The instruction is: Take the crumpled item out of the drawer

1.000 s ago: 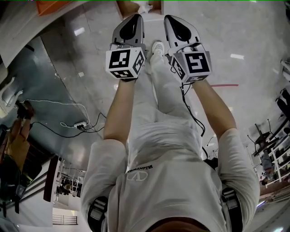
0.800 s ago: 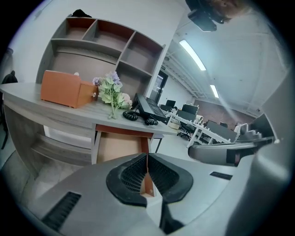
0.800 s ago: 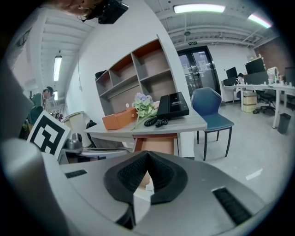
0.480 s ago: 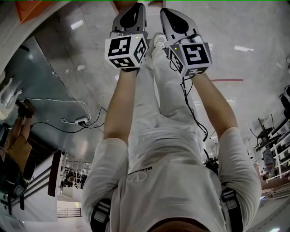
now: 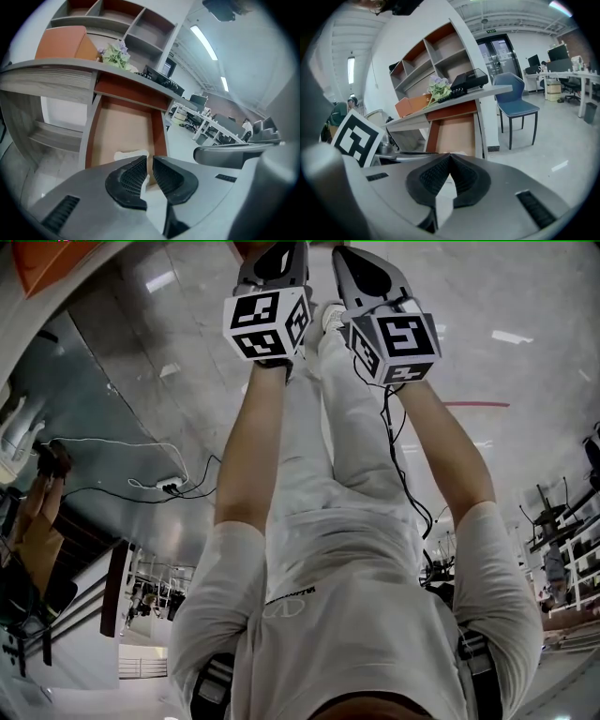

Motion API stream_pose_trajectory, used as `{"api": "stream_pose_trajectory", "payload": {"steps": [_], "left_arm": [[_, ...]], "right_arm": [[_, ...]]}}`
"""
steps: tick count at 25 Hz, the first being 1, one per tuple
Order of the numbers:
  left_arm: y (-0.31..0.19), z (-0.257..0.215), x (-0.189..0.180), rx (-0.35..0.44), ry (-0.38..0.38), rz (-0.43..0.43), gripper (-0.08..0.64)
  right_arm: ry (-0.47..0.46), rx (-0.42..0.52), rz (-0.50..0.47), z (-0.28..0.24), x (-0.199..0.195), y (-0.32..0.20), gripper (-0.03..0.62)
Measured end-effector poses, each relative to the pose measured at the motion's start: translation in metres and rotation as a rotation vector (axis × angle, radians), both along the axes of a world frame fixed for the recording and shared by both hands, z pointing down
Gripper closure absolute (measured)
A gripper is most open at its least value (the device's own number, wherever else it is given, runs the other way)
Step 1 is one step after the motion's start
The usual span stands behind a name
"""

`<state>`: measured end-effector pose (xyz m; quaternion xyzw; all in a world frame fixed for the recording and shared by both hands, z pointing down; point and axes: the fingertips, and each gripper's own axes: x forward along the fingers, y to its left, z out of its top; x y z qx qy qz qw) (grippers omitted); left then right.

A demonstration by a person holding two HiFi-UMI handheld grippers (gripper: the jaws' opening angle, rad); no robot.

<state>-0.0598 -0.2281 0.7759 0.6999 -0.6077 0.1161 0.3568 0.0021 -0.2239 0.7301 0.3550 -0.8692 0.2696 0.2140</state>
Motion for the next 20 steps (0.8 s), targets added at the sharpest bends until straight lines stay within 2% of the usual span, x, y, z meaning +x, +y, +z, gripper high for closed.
{"api": "stream_pose_trajectory", "payload": {"steps": [9,20], "left_arm": [[0.000,0.032,0.003,-0.101,-0.003,0.009,0.456],[-0.012,0.042,0.007,-0.153,-0.023,0.005,0.386]], "right_arm": [[-0.003,-0.012,0.011,0.008,-0.001,0.001,0.591],[0.010,-0.032,0.006,0.021,0.005,-0.004,0.591]]}}
